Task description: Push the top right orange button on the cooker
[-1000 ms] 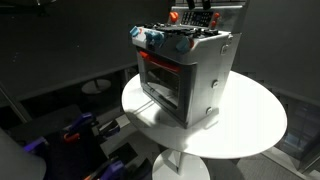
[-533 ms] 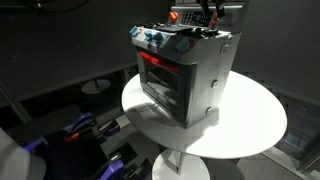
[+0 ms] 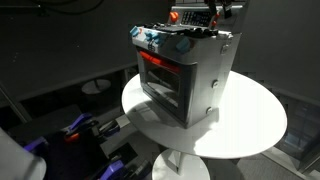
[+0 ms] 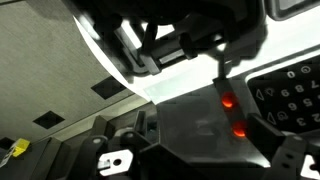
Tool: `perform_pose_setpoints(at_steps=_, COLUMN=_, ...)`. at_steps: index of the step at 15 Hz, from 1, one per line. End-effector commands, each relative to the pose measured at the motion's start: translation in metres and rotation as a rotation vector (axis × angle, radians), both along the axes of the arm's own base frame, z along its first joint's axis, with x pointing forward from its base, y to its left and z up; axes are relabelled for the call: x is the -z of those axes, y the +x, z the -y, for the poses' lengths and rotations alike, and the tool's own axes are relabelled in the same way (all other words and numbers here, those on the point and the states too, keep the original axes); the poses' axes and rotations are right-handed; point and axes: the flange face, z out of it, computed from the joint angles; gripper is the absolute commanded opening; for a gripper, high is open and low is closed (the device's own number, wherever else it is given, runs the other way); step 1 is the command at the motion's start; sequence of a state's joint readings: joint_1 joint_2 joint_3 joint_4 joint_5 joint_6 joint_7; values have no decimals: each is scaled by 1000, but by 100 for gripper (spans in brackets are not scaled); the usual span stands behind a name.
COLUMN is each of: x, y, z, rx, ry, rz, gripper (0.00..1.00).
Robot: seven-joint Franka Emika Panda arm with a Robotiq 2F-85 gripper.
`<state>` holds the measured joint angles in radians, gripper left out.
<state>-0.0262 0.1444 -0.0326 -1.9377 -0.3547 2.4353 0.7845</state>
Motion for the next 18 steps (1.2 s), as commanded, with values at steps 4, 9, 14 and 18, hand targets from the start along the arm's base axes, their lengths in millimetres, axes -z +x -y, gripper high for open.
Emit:
perform_pose_setpoints(at_steps=4, x=2, y=17, z=3, rx=34, ry=-7, rz=15, gripper=100)
perform_pose_setpoints(at_steps=9, x=-10, y=8, z=-2, rx=3, ry=19, rz=-2, gripper=100)
perform_pose_setpoints(at_steps=14, x=-31, y=-9, z=-10, rx=-73, ry=80, rz=-47, gripper=100)
perform_pose_setpoints(at_steps=18, x=-49, y=-29, z=-20, rx=-169, ry=118, rz=-131, gripper=100)
